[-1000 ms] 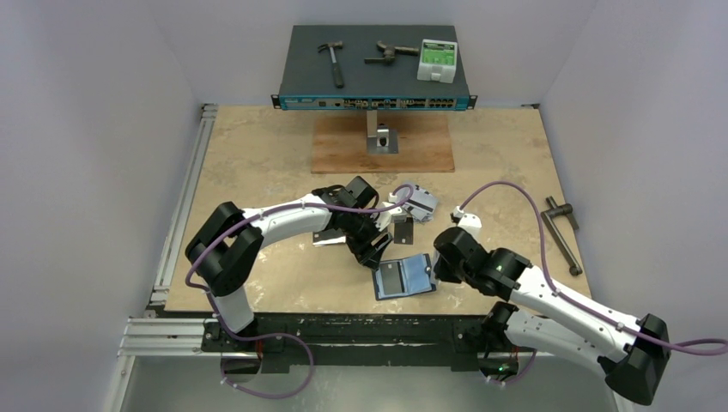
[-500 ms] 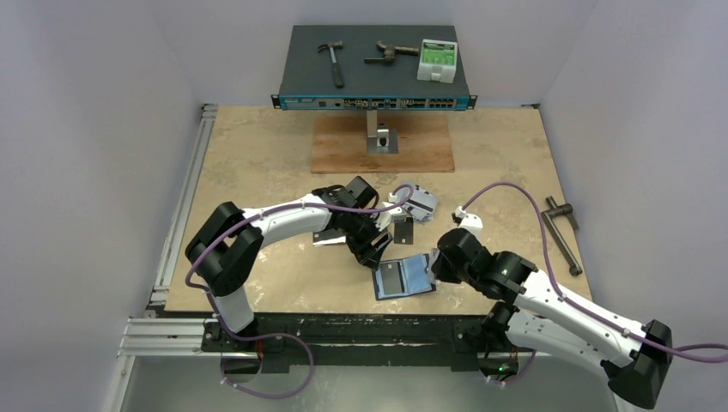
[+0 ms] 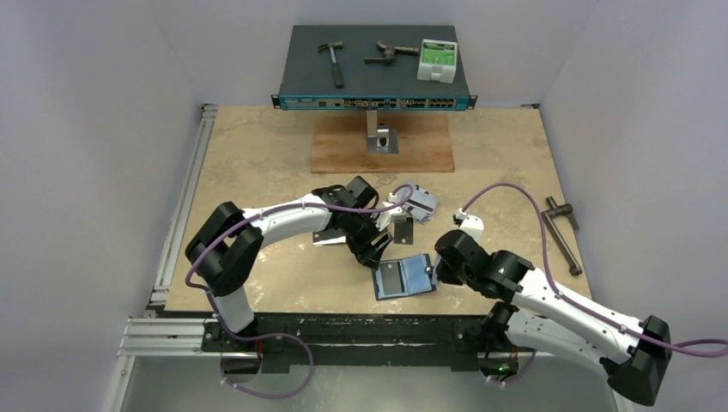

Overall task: Put the credit cards into the card holder
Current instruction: Turn over the card holder at the center of the board.

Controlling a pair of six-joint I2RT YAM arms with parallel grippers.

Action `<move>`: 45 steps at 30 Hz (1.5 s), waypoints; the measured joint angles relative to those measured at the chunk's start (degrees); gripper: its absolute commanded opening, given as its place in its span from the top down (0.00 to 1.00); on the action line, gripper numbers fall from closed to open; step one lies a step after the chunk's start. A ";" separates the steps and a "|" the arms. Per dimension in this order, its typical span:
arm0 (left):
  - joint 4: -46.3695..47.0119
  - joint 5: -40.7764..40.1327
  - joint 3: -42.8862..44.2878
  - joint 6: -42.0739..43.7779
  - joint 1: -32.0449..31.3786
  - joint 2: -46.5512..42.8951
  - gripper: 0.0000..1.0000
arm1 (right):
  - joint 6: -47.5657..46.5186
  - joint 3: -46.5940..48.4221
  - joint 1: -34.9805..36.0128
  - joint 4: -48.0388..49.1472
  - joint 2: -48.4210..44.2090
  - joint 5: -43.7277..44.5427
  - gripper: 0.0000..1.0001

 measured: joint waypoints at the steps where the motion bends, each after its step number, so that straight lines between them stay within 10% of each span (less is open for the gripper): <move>1: -0.02 0.00 0.00 0.00 0.00 0.00 0.40 | 0.00 0.00 0.00 0.07 -0.04 -0.02 1.00; 45: -0.37 0.00 0.33 0.02 0.00 0.00 0.41 | 1.29 0.00 2.32 0.31 -0.11 1.22 1.00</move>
